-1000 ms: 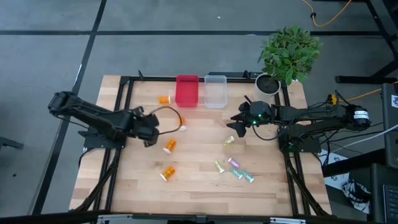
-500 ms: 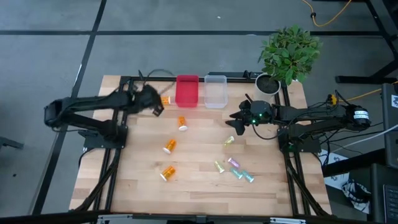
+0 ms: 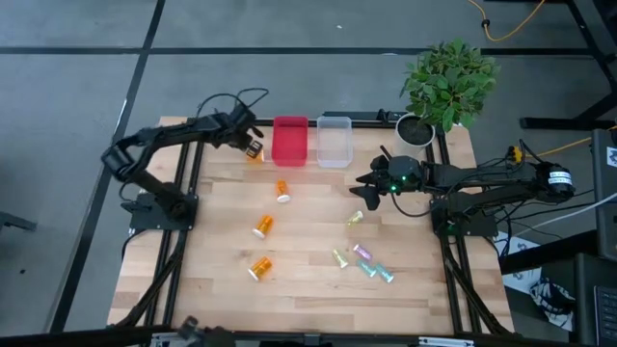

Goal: Pick and place medicine bottles into bin by pill shape (circle, oval)
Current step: Move the large orange pill bottles to the middle of the table

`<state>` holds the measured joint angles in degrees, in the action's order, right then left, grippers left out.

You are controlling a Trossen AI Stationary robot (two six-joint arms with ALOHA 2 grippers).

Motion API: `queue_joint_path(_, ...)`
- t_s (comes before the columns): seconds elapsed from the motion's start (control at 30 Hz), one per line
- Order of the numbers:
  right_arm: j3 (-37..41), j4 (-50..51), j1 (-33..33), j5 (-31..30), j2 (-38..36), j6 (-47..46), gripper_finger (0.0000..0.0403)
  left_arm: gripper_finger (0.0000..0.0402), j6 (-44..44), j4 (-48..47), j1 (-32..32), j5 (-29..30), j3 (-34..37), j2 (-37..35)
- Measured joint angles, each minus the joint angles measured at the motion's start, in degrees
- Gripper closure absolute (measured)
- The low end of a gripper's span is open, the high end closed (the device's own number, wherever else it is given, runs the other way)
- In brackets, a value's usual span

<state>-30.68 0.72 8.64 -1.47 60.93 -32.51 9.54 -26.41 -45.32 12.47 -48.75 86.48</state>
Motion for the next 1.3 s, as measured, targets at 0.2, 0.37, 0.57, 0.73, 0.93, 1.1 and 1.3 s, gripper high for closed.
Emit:
queue_joint_path(0.2,0.0,0.0,0.0,0.4,0.0,0.0,0.0132,0.0319,-2.6,0.8,1.8,-5.2,-0.1,5.4)
queue_joint_path(0.37,0.0,0.9,0.0,1.5,0.0,0.0,0.0132,0.0319,-2.6,-5.5,5.2,-16.3,0.0,5.6)
queue_joint_path(0.57,0.0,1.1,0.0,1.5,0.0,0.2,0.0132,0.0319,-1.1,-4.5,13.8,-24.4,0.0,4.7)
queue_joint_path(0.73,0.0,1.2,0.0,1.5,0.0,0.2,0.0132,0.0319,-0.4,-5.1,20.2,-18.9,-0.4,2.6)
queue_joint_path(0.93,0.0,1.5,0.0,1.5,0.0,0.0,0.0132,0.0319,0.6,-7.1,27.3,-11.3,-0.9,-2.3)
queue_joint_path(1.1,0.0,1.5,0.0,1.5,0.0,0.0,0.0132,0.0319,1.3,-9.3,32.5,-10.0,-0.9,0.6)
queue_joint_path(1.3,0.0,1.4,-0.2,1.5,0.0,0.0,0.0132,0.0319,0.4,3.1,35.1,-9.8,-1.0,6.8)
